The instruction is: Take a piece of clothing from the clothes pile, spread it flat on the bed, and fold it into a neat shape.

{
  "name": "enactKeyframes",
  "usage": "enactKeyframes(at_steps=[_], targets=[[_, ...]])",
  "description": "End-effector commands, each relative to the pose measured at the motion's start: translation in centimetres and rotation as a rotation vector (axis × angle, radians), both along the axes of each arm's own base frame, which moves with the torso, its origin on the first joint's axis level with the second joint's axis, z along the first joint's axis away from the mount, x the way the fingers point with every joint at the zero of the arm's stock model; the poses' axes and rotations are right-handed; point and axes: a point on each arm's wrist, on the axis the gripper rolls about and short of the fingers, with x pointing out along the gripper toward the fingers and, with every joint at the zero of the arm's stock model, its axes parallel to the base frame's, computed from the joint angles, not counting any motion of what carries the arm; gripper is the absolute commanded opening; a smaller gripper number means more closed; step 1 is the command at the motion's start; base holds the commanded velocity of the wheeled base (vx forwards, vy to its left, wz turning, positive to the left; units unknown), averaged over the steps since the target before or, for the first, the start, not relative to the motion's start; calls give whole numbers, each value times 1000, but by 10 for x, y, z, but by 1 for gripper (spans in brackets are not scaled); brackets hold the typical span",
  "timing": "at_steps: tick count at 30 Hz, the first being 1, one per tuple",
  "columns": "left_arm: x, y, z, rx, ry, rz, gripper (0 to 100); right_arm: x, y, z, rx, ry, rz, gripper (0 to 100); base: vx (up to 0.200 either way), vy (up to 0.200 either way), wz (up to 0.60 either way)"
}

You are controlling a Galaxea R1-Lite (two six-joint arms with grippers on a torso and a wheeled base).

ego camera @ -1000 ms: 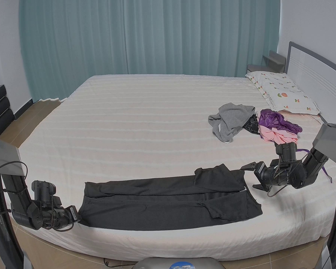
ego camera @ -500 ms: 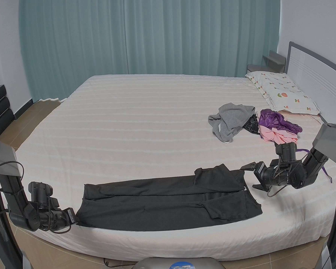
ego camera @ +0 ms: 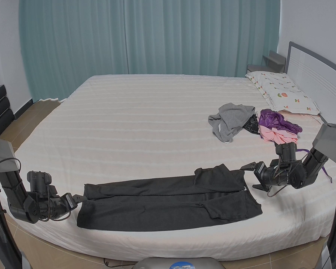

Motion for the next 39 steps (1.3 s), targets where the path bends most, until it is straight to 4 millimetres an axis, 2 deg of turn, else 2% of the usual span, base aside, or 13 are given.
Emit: enactKeyframes(at_steps=[1, 3, 5, 6, 7, 10, 14, 23, 24, 32, 36, 39], targets=[[26, -11, 20, -34, -109, -5, 100, 0, 0, 0, 0, 1, 1, 100, 0, 0, 0], [33, -14, 21, -43, -122, -8, 100, 0, 0, -1, 0, 2, 1, 100, 0, 0, 0], [51, -23, 26, -60, -142, -23, 100, 0, 0, 0, 0, 1, 1, 100, 0, 0, 0], [51, -23, 26, -60, -142, -23, 100, 0, 0, 0, 0, 1, 1, 100, 0, 0, 0], [64, -27, 25, -71, -123, -27, 100, 0, 0, -1, 0, 2, 1, 100, 0, 0, 0], [78, -32, 18, -73, -97, -32, 100, 0, 0, -1, 0, 2, 1, 100, 0, 0, 0], [85, -34, 12, -61, -92, -40, 100, 0, 0, -1, 0, 2, 1, 100, 0, 0, 0], [86, -33, -6, -31, -56, -56, 100, 0, 0, -1, 0, 2, 1, 100, 0, 0, 0], [86, -33, -7, -29, -55, -52, 0, 0, 1, -2, -1, 3, 3, 100, 0, 0, 0], [83, -30, -5, -9, -50, -21, 0, 0, 0, -1, -1, 2, 2, 100, 0, 0, 0], [70, -28, -3, -7, -26, -16, 0, 0, 0, -1, 0, 2, 1, 100, 0, 0, 0], [61, -22, 6, -4, -33, 2, 0, 0, 0, -1, 0, 2, 1, 100, 0, 0, 0]])
